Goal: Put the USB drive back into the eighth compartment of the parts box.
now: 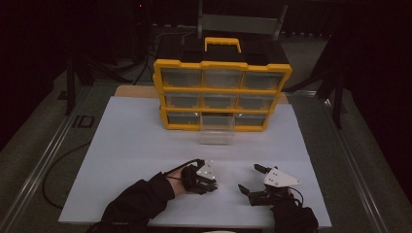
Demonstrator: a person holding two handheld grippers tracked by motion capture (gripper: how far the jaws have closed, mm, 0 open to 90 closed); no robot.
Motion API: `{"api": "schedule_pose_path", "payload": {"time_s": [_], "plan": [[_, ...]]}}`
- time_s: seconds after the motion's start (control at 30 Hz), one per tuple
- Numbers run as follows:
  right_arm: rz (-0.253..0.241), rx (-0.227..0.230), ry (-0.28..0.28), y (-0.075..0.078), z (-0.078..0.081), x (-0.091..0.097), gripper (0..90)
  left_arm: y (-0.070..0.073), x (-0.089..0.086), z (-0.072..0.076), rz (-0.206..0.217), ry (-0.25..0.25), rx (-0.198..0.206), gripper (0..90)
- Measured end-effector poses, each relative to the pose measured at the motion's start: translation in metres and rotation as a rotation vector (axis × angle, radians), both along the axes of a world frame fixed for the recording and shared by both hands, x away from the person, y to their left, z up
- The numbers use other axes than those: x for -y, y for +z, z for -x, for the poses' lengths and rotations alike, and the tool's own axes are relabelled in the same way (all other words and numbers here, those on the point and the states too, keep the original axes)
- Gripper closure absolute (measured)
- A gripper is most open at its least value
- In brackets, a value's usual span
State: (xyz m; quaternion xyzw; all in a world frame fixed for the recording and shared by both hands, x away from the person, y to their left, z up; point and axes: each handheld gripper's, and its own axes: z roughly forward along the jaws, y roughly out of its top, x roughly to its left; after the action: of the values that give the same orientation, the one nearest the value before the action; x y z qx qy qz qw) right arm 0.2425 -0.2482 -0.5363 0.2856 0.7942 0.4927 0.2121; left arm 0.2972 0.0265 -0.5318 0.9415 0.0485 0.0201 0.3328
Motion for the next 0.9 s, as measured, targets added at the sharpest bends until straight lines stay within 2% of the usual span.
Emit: {"api": "schedule_pose_path", "payload": {"time_s": [0.2, 0.3, 0.57, 0.9], "plan": [[0.001, 0.002, 0.003, 0.0, 0.0, 0.0, 8.7, 0.0, 0.001, -0.001, -0.006, -0.008, -0.011, 78.5], [0.001, -0.004, 0.001, 0.0, 0.0, 0.0, 8.7, 0.0, 0.0, -0.002, -0.003, -0.005, -0.026, 78.8], [0.001, 0.001, 0.003, 0.0, 0.0, 0.0, 8.7, 0.002, 0.002, -0.002, -0.01, -0.008, -0.03, 79.5], [-0.002, -0.003, 0.002, 0.0, -0.001, 0.0, 8.7, 0.018, -0.001, -0.001, 0.007, -0.006, -0.012, 79.5]]}}
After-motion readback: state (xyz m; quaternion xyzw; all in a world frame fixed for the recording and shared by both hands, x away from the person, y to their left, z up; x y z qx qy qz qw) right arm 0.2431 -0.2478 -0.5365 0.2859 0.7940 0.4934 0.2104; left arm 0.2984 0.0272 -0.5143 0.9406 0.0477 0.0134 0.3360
